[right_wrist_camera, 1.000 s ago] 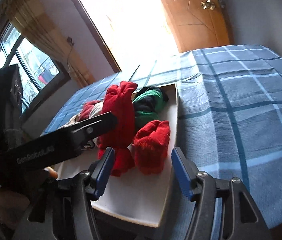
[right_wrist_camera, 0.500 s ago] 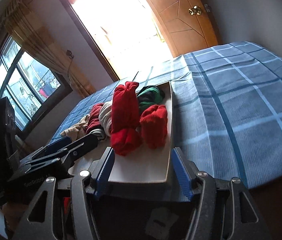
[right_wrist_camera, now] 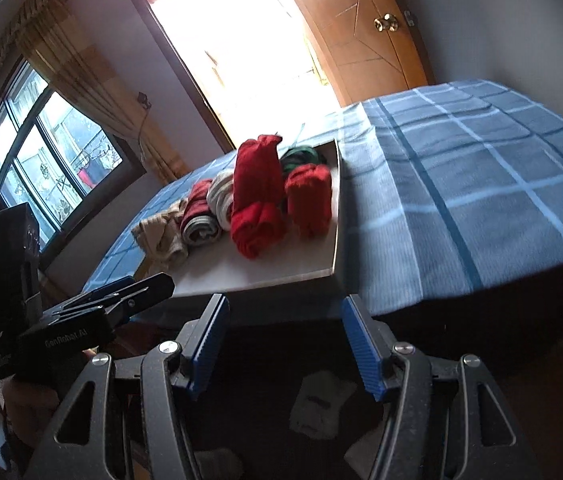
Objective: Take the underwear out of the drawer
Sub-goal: 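Lower both open tools back into the drawer, then grasp the beige sock with the left tool while the right tool grasps the grey sock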
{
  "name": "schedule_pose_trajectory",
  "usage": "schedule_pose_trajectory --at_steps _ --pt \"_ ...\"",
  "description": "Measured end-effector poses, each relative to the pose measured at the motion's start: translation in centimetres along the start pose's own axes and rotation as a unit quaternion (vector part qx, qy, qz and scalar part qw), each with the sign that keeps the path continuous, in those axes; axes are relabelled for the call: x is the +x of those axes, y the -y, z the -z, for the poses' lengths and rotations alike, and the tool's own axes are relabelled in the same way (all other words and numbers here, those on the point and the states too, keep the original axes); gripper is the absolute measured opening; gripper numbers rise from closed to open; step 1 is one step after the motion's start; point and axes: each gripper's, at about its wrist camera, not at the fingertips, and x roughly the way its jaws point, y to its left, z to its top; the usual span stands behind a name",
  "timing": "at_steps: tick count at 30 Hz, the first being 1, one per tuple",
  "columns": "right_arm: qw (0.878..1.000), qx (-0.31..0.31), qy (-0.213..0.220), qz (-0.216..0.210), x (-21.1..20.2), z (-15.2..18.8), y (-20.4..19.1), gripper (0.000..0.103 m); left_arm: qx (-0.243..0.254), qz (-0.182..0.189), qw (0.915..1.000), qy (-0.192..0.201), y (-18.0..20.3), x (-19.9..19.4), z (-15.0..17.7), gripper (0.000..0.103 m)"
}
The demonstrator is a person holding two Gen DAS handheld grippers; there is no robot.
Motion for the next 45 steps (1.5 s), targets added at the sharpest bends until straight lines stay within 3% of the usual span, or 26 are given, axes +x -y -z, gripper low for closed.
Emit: schedule_pose_trajectory --at_steps 12,16,21,25,30,35,39,45 --pt "0.999 0.027 -0.032 -0.008 0.1 4.4 1.4 0.062 0.024 0.011 0.9985 -0.049 -1.1 -0.2 4.8 0.099" --pt "0.999 0.028 -0.046 -0.006 0.4 5.8 1.7 0.062 0.016 0.021 0.9963 -0.082 -2.1 0.2 6.6 0.099" --pt "0.997 0.010 -0.070 -0.001 0.7 7.6 1.3 0.062 0.028 0.038 0.9876 -0.150 -3.0 1.2 8.8 0.099" --pt "0.996 -0.012 -0.084 -0.001 1.0 8.7 0.5 0.062 0.042 0.055 0.9747 -0.213 -3.5 2.3 10.3 0.099" --pt "0.994 -0.011 -0.105 -0.009 2.1 9.5 0.2 0.062 0.028 0.081 0.9521 -0.294 -4.1 4.1 12.0 0.099" --pt "0.992 -0.011 -0.125 0.009 3.1 10.0 0.3 0.062 0.013 0.091 0.9266 -0.365 -4.1 6.2 14.1 0.099" --pt "0.992 -0.002 -0.129 0.007 3.4 10.2 0.8 0.062 0.024 0.087 0.9105 -0.404 -3.4 7.8 14.9 0.098" --pt "0.992 -0.004 -0.128 0.001 3.4 10.1 0.6 0.062 -0.009 0.094 0.8834 -0.459 -3.5 9.7 16.1 0.092"
